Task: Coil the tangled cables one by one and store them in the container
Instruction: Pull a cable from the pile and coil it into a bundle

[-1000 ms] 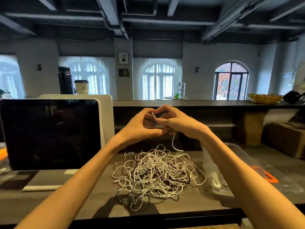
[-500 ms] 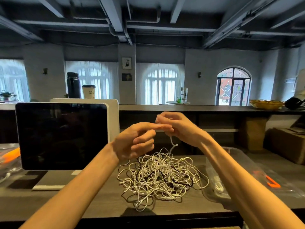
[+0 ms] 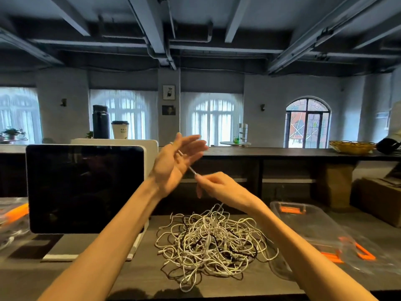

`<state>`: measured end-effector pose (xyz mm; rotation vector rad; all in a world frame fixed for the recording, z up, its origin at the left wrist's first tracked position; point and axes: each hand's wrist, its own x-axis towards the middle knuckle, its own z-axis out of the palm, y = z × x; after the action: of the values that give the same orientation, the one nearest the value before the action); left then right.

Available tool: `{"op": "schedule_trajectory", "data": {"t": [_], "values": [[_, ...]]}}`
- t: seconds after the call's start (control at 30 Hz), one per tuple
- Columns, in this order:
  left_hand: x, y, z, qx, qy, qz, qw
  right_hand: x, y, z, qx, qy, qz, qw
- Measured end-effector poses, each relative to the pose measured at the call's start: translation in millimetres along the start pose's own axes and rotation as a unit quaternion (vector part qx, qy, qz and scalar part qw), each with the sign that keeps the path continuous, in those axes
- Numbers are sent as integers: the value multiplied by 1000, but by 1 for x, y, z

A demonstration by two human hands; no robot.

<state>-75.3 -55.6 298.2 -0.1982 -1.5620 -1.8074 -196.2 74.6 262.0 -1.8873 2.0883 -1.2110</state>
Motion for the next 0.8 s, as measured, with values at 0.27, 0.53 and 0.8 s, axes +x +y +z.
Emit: {"op": "schedule_trajectory", "data": {"t": [0.27, 0.53, 0.8], "values": [[-16, -34, -20, 342, -119, -95, 927, 9, -17, -23, -195, 123, -164, 959], [-38, -16, 0, -245, -284, -271, 886, 16, -11, -5, 213, 85, -110, 967], [-47, 2, 10, -163, -123, -189, 961, 8, -13, 13, 225, 73, -55, 970]]}}
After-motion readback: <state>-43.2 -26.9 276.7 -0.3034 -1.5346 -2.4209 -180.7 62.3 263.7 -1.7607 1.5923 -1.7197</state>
